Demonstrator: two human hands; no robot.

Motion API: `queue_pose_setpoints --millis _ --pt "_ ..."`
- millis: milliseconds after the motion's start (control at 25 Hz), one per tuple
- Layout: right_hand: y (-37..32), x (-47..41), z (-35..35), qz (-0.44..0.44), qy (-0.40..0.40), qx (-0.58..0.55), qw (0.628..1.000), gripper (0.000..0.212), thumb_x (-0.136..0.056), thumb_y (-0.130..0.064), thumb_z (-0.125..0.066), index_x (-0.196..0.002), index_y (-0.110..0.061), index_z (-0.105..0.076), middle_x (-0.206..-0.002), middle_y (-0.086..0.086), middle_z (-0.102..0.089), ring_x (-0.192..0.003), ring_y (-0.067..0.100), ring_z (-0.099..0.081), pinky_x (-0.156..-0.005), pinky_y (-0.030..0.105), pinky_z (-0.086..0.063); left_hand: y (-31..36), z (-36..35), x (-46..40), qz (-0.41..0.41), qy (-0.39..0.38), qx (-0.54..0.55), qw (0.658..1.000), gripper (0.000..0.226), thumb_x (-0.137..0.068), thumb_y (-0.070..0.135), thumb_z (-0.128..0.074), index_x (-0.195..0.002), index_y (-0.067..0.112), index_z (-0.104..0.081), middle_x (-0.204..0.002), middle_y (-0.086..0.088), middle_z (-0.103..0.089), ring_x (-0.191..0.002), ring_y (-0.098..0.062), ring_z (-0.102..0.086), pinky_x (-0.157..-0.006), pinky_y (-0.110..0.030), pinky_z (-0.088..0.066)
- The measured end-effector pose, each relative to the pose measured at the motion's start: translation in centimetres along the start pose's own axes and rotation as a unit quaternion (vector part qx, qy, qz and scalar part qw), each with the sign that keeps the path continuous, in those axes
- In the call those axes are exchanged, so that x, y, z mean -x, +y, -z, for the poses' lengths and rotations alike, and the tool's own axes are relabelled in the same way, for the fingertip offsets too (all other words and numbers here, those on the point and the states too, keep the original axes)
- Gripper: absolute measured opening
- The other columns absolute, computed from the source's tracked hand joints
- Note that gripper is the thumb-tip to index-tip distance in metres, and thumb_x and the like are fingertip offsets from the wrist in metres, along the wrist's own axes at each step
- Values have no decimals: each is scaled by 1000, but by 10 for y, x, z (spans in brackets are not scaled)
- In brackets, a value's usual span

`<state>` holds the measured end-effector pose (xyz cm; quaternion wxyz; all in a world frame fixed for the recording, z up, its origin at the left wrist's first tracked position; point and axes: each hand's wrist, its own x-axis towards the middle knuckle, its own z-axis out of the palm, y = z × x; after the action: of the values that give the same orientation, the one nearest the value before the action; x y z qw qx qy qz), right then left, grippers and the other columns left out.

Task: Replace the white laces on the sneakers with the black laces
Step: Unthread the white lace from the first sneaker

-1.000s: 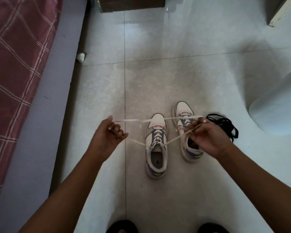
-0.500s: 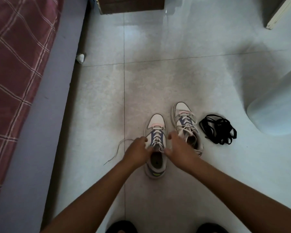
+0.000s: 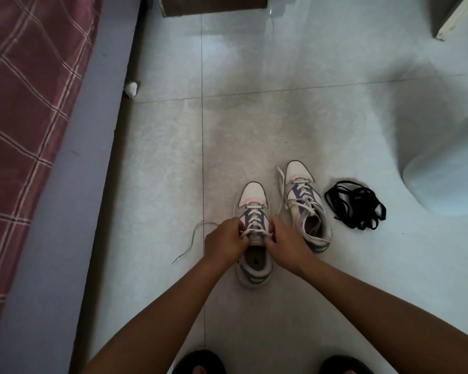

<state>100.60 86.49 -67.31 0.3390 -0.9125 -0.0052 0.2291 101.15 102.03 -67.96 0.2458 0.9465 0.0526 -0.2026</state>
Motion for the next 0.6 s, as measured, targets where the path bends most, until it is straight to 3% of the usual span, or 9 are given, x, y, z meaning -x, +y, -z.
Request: queue_pose_setpoints --millis 120,240,360,440,520,600 --pt "3 0 -1 40 -19 22 999 13 -92 -20 -49 -102 -19 -40 -71 -3 -49 -68 19 -52 -59 31 -39 -2 -3 6 -24 19 14 999 11 -85 31 -58 -93 25 -54 -97 4 -60 -87 -17 -58 -73 -34 -48" --pt "2 1 -4 41 -8 28 999 17 -91 -23 -51 -105 -19 -43 -72 -2 -52 -68 19 -54 -62 34 -44 1 -4 6 7 34 96 995 13 -84 27 -65 -83 25 -53 -92 4 -59 -81 -14 -57 -70 -33 -50" --pt "3 1 -5 35 -19 36 999 20 -89 -25 -55 -101 -19 -40 -71 -3 -52 -67 21 -56 -61 34 -44 5 3 1 81 -53 215 972 17 -78 25 -75 -79 21 -58 -80 1 -63 -74 -14 -61 -63 -26 -50" --pt "4 2 -5 31 -29 42 998 20 -88 -28 -55 -97 -21 -39 -70 -4 -52 -67 22 -56 -60 33 -44 6 8 -1 137 -131 304 933 16 -78 23 -76 -79 17 -61 -77 -1 -64 -69 -11 -61 -56 -20 -49" --pt "3 0 -5 25 -34 56 998 20 -87 -28 -55 -94 -21 -38 -73 -1 -53 -71 25 -57 -61 34 -43 7 13 -2 173 -170 353 903 13 -81 21 -74 -80 14 -63 -80 -5 -66 -69 -12 -61 -58 -21 -51" --pt "1 -2 -3 17 -43 69 997 22 -85 -28 -55 -92 -21 -36 -77 1 -52 -76 28 -57 -62 34 -40 6 14 -5 150 -166 322 920 13 -82 20 -72 -79 11 -64 -80 -9 -67 -71 -17 -63 -67 -30 -55"
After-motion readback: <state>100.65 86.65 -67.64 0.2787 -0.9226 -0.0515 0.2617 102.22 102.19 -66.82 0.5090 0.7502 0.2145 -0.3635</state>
